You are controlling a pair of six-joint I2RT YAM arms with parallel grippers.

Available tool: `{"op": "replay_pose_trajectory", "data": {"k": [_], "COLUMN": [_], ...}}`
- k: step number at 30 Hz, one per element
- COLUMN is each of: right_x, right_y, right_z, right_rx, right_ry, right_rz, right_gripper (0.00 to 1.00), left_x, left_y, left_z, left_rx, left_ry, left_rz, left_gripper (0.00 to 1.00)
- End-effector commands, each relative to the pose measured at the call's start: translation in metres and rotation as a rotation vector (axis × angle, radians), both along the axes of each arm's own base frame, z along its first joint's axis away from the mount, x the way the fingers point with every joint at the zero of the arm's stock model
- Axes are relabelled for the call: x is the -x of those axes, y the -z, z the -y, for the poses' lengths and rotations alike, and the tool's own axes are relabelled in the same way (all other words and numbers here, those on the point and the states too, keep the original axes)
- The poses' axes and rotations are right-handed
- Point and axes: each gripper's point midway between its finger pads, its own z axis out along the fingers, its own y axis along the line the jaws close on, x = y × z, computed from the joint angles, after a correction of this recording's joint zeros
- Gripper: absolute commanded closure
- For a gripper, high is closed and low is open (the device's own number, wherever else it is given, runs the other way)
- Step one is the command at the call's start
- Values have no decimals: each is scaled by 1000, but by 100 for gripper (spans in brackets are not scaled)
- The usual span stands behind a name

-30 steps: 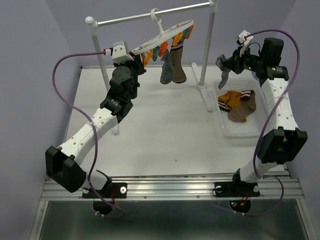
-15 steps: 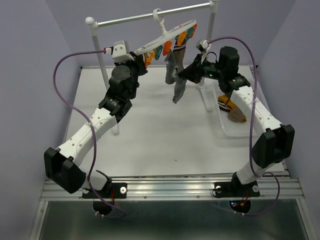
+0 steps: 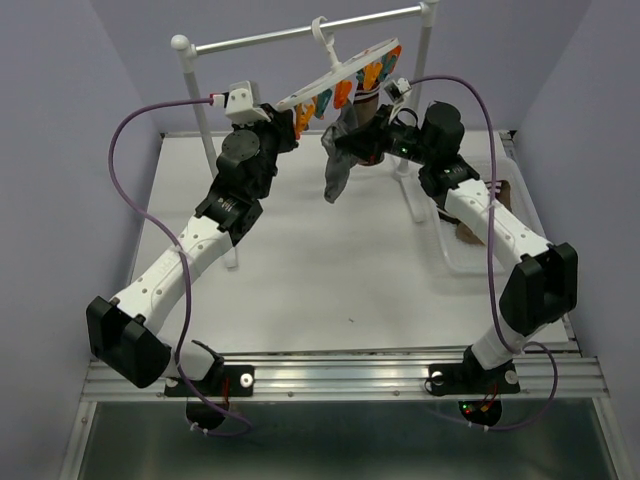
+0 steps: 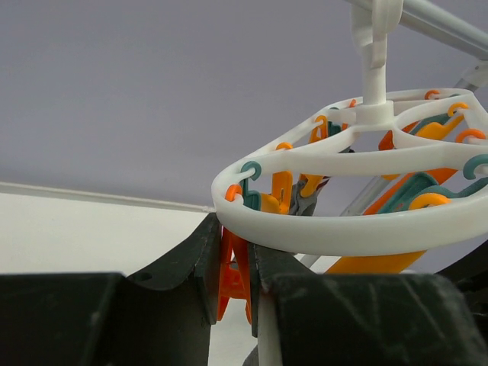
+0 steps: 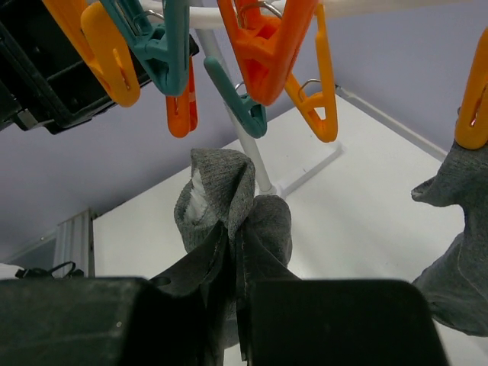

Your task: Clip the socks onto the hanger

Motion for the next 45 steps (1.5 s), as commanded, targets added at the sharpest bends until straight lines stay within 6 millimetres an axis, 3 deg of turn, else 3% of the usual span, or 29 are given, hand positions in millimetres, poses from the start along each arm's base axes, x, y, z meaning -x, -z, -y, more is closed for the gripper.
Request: {"op": "replay_pose_trajectory", "data": {"k": [1, 14, 25, 37, 45], "right_x": [-1, 9, 23, 38, 33], "right_y": [-29, -15, -5, -10, -14], "right_z": [-11, -33, -56, -71, -72], "right_rx": [-79, -54, -29, -28, -37], "right_ry": [5, -71, -243, -383, -366], "right_rz": [44, 2, -68, -98, -93], "right_gripper": [99, 99, 99, 99, 99], "left_x": [11, 13, 10, 13, 16], "left_y": [-17, -18, -13, -13, -14], "left_z": [2, 7, 11, 10, 9], "left_rx": [14, 33, 33, 12, 7], "left_ry": [43, 69, 77, 87, 90], "left_rz": [20, -21, -34, -8, 2], "left_gripper": [100, 100, 100, 100, 100]}}
